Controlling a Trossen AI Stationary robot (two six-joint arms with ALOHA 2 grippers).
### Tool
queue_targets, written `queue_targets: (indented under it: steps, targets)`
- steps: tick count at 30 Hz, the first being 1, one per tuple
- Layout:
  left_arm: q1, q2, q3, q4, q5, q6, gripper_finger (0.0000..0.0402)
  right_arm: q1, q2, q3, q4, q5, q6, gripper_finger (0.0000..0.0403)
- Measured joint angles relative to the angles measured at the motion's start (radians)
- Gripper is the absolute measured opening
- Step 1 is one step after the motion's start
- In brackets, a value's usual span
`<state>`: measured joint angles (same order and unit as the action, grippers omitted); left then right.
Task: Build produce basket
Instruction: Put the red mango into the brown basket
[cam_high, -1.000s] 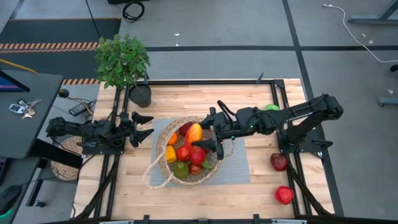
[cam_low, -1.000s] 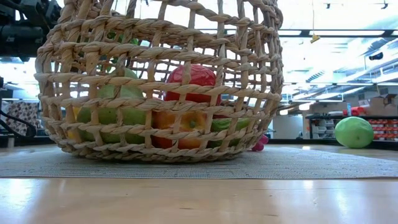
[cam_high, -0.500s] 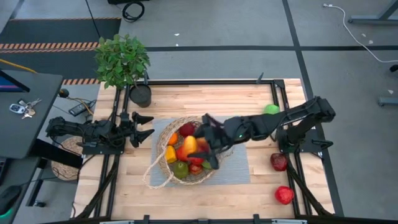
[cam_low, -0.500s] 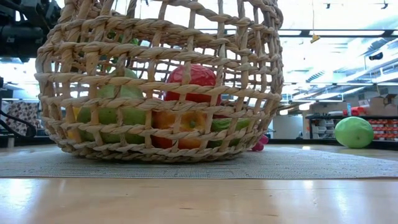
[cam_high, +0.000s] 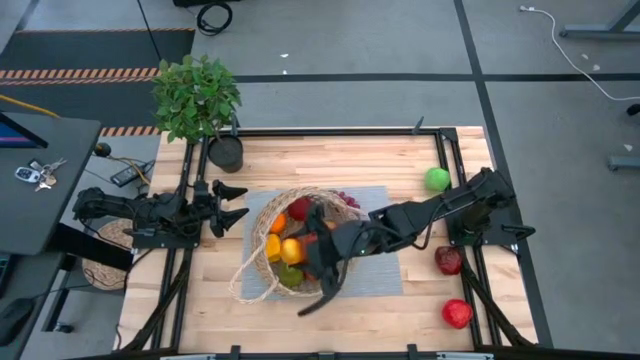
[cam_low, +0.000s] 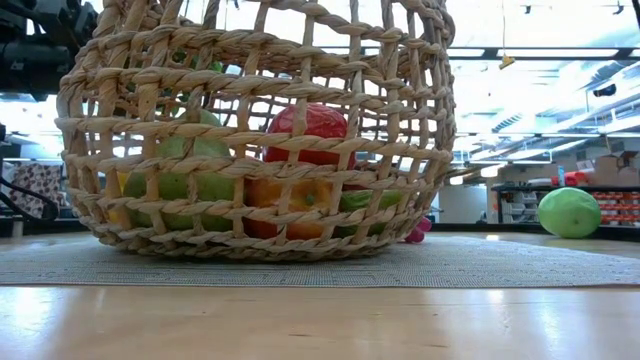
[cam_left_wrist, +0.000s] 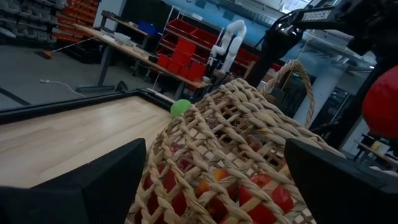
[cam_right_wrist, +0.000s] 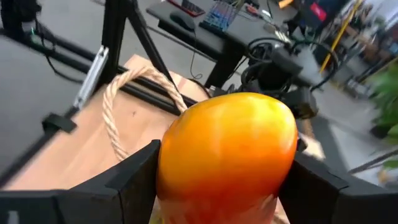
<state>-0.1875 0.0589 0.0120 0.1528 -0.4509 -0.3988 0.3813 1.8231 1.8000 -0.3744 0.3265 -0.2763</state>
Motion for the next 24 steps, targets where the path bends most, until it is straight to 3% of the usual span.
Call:
queue_targets:
  steps: [6, 24]
  targets:
    - [0.0, 0.0, 0.0, 0.0, 0.0, 0.0, 0.0389, 0.019, 0.02, 0.0, 0.005, 0.067, -0.2, 0.028]
    - [0.0, 0.0, 0.0, 0.002, 0.0, 0.0, 0.0389, 0.015, 0.026, -0.012, -0.024, 0.096, -0.818, 0.0291]
